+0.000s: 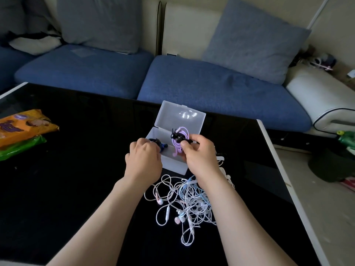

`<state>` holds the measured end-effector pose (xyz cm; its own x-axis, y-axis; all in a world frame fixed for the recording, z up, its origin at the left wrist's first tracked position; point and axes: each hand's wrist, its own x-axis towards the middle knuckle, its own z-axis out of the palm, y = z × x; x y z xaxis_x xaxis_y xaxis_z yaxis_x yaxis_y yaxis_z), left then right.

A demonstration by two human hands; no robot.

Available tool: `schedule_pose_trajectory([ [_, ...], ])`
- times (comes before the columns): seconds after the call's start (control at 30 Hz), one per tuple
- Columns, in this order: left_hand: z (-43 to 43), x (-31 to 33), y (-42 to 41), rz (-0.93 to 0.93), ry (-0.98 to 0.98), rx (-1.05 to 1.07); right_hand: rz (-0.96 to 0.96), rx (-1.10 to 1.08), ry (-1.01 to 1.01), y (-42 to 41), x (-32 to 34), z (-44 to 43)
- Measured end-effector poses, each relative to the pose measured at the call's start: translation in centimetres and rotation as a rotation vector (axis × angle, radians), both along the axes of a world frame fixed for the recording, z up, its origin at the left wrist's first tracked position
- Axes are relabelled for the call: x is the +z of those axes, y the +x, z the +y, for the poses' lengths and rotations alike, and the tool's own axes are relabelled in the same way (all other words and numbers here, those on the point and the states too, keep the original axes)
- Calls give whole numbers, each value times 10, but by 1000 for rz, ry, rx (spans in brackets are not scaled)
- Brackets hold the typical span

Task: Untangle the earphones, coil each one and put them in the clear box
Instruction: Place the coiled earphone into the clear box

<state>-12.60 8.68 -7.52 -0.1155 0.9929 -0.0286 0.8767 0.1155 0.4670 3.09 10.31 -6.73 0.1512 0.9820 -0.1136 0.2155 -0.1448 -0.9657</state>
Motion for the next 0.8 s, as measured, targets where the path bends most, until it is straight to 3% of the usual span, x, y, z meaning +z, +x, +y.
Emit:
schedule_pose_trajectory([
  [0.13, 7, -17, -4, 59, 136, -37, -219, 24, 18, -12, 2, 19],
  [0.27, 8, -18, -1, -28, 214, -13, -476, 73, -29, -30, 8, 33],
  [0.47, 5, -11, 2, -138, 272, 26, -516, 151, -209, -43, 11, 39],
  [0.8, 10, -20, -1, -87, 255, 18, -623, 218, -362, -47, 18, 39],
])
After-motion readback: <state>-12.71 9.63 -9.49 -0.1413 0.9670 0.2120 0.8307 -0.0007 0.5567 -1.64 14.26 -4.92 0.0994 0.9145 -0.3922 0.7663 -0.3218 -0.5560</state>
